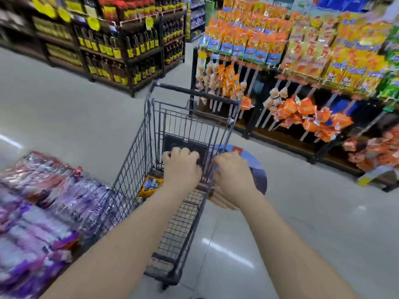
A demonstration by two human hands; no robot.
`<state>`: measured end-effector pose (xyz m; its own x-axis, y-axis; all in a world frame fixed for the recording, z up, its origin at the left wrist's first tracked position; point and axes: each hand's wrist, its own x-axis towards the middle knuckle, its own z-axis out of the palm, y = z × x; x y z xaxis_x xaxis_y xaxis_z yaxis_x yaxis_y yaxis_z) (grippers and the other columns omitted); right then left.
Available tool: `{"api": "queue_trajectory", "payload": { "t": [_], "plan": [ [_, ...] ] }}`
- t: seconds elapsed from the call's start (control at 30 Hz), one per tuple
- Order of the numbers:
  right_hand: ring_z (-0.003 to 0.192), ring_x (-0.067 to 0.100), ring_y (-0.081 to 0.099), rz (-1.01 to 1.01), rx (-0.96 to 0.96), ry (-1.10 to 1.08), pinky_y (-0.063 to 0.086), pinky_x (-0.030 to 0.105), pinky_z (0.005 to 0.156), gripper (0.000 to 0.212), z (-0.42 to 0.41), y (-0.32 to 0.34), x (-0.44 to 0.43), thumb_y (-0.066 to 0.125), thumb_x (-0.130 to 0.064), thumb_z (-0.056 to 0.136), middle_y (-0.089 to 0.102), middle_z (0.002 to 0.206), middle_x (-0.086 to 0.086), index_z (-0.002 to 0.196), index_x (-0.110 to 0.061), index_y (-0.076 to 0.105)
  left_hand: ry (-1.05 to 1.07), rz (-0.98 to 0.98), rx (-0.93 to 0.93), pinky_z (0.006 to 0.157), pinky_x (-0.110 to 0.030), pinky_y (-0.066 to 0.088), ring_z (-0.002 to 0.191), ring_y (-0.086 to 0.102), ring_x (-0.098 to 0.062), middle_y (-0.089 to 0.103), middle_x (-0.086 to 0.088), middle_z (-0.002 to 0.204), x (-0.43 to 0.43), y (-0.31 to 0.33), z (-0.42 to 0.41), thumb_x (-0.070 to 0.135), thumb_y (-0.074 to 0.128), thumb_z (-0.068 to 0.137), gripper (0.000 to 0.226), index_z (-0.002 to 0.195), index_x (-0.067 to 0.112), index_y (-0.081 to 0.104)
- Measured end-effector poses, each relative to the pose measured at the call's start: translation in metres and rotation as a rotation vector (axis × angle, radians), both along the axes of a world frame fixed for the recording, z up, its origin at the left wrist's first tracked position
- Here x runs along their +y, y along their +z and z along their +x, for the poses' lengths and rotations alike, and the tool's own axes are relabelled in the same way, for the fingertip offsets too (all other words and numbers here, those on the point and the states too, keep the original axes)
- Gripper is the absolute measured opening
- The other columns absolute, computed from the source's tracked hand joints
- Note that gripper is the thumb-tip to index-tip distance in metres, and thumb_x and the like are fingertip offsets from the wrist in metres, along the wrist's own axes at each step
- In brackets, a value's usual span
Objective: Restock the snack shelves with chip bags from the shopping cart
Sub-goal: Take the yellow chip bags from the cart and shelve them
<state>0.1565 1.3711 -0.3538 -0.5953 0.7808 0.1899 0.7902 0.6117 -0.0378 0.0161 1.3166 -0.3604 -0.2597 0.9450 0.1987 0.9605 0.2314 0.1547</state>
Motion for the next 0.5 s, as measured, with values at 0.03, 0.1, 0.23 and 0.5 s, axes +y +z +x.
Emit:
{"api": "queue_trajectory", "payload": {
  "t": [0.03,0.1,0.23,0.5],
  "plan": [
    [0.087,0.035,0.058,-0.01,0.001,0.041,0.043,0.038,0.067,0.02,-0.013,-0.009,0.007,0.068,-0.009,0.072,0.066,0.089,0.009,0.092,-0.013,0.067,0.028,-0.013,-0.002,0.102,-0.046,0.032,0.118,0.046,-0.023,0.058,0.003,0.119,0.003,-0.006,-0.014,0.038,0.051,0.092,0.03,0.12,0.027,0.058],
    [0.097,0.034,0.057,-0.059,0.0,0.094,0.046,0.042,0.077,0.027,-0.039,-0.024,0.019,0.065,-0.014,0.079,0.066,0.101,0.008,0.105,-0.014,0.066,0.082,-0.04,-0.018,0.103,-0.045,0.032,0.118,0.046,-0.022,0.059,0.003,0.12,0.007,-0.018,-0.04,0.037,0.05,0.093,0.029,0.119,0.026,0.059],
    [0.11,0.03,0.053,-0.181,0.042,0.131,0.046,0.042,0.088,0.031,-0.085,-0.053,0.03,0.06,-0.024,0.087,0.063,0.114,0.005,0.116,-0.015,0.063,0.191,-0.119,-0.055,0.102,-0.044,0.032,0.119,0.045,-0.022,0.058,0.003,0.121,0.01,-0.046,-0.086,0.033,0.05,0.091,0.026,0.115,0.026,0.06],
    [0.114,0.025,0.05,-0.469,-0.077,0.213,0.044,0.04,0.096,0.031,-0.148,-0.141,0.084,0.056,-0.018,0.087,0.06,0.119,0.002,0.118,-0.019,0.062,0.444,-0.338,-0.221,0.1,-0.046,0.033,0.122,0.043,-0.027,0.057,-0.001,0.123,0.022,-0.141,-0.137,0.038,0.05,0.091,0.033,0.12,0.026,0.058]
  ]
}}
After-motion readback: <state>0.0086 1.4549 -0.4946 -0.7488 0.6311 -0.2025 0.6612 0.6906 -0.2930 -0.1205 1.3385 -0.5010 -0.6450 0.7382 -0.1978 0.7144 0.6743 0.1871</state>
